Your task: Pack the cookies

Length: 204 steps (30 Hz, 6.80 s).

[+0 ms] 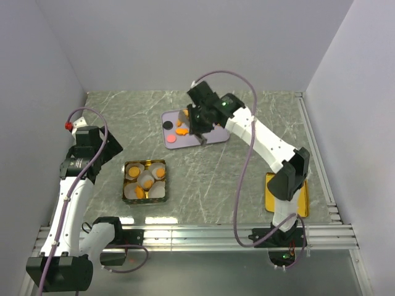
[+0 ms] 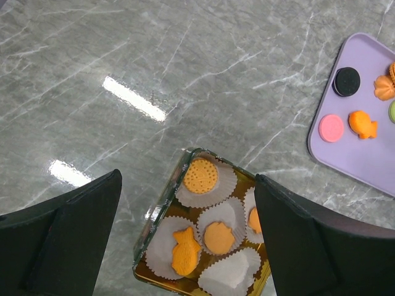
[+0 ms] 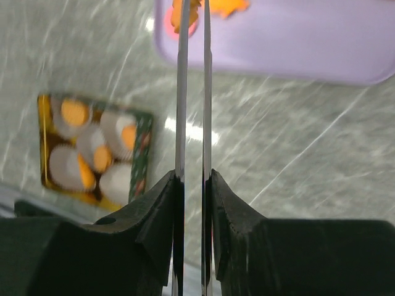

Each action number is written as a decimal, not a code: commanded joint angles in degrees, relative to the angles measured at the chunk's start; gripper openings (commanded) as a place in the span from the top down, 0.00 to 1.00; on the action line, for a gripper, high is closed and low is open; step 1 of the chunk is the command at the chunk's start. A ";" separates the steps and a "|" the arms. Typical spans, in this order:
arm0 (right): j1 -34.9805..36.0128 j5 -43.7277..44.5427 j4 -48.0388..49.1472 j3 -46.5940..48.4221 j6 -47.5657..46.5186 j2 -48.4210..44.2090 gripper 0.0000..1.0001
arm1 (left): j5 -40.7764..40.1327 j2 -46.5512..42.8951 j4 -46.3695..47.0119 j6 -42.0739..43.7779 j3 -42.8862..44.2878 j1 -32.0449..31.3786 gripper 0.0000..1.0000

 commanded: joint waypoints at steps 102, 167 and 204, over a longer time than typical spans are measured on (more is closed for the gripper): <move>-24.99 11.08 7.98 -21.89 -2.94 -1.86 0.52 | -0.55 -2.55 1.63 0.69 -0.17 -2.82 0.04; -14.30 -1.75 12.71 -39.08 3.47 -29.61 0.26 | 4.46 6.06 3.04 2.62 -0.17 2.10 0.07; -1.09 9.32 12.10 -53.00 18.59 -57.30 0.30 | 3.85 28.12 -0.39 2.80 2.03 -4.66 0.34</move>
